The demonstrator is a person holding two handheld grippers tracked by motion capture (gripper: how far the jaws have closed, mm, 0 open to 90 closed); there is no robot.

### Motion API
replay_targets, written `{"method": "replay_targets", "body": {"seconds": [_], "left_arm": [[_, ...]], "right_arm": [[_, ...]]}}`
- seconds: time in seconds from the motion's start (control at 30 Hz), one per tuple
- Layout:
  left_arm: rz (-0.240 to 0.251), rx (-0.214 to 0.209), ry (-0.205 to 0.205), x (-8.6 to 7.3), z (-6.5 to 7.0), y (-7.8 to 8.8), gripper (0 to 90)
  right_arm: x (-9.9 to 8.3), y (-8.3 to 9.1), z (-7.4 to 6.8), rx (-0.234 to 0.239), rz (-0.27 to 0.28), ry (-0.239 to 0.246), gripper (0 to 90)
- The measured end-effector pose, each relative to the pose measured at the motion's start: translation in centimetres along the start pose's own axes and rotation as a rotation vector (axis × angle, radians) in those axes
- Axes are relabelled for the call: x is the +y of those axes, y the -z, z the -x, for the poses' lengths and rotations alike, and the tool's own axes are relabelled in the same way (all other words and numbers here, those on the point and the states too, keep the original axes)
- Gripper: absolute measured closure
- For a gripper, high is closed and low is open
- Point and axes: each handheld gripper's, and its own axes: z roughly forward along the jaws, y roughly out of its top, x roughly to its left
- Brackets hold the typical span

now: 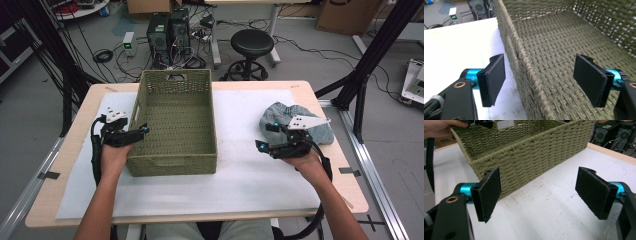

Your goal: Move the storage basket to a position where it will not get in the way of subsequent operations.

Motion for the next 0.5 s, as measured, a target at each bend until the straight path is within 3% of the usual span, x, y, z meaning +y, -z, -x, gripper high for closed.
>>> {"method": "replay_targets", "body": {"seconds": [0.1,0.23,0.33,0.5], "left_arm": [[-0.017,0.034,0.014,-0.1,-0.2,0.0,33.1],[-0.027,0.037,0.012,-0.1,-0.2,0.0,42.2],[-0.041,0.072,-0.003,0.0,-0.3,0.1,45.7],[-0.044,0.079,0.015,-0.2,-1.1,0.3,47.8]], "right_arm": [[-0.1,0.2,0.1,-0.004,-0.002,-0.007,21.1],[-0.2,0.2,0.2,-0.008,-0.002,-0.007,21.2],[-0.3,0.3,0.3,-0.014,-0.005,-0.010,21.1],[-0.4,0.4,0.3,-0.018,-0.005,-0.010,21.2]]}}
